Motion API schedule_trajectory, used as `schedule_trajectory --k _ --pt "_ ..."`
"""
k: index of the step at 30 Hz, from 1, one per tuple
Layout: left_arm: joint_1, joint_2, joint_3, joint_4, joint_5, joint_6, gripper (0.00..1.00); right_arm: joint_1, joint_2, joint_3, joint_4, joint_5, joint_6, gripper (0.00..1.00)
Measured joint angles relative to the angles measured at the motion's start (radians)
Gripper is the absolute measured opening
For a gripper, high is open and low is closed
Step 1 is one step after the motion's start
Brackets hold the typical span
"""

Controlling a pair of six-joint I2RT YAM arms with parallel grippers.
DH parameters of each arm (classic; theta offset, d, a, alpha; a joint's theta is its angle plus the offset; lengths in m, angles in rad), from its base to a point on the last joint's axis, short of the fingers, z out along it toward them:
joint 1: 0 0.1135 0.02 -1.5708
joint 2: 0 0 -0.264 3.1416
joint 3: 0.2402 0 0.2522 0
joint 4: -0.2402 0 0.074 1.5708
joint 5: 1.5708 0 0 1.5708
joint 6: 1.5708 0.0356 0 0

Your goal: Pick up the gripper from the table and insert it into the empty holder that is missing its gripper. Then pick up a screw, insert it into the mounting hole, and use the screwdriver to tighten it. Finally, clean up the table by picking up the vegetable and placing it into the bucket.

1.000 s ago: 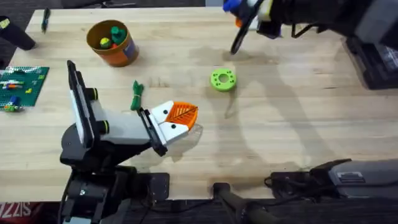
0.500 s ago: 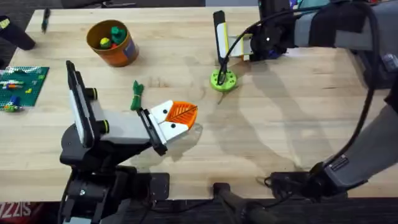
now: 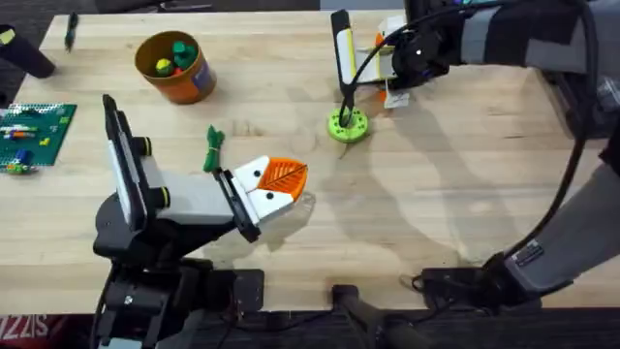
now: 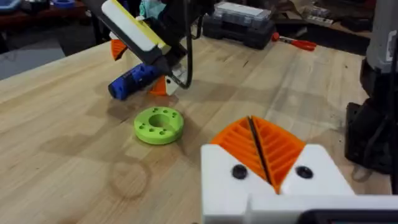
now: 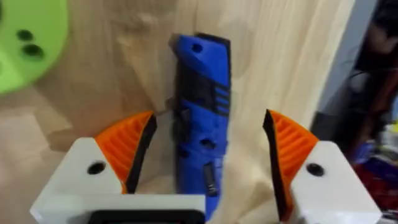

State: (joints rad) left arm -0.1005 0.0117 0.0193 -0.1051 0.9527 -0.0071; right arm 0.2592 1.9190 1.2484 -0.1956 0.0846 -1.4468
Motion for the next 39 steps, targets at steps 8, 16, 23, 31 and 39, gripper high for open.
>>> schedule_trajectory --k 8,16,23,31,39 --pt "0.0 0.0 0.0 0.0 -0.003 0.002 0.233 0.025 -0.119 -0.007 -0.307 0.001 0.511 0.994" --pt "0.0 0.0 0.0 0.001 -0.004 0.003 0.985 0.025 -0.321 -0.008 -0.431 -0.017 1.085 0.993" --pt "0.0 0.0 0.023 -0.003 -0.19 -0.034 0.985 -0.016 -0.697 -0.008 -0.498 -0.139 1.361 0.994" --pt "0.0 0.02 0.319 -0.294 -0.382 -0.047 0.985 -0.095 -0.896 -0.008 -0.599 -0.15 1.403 0.994" --pt "0.0 0.302 0.68 -0.671 -0.552 -0.049 0.985 -0.159 -1.023 -0.008 -0.618 -0.153 1.414 0.994"
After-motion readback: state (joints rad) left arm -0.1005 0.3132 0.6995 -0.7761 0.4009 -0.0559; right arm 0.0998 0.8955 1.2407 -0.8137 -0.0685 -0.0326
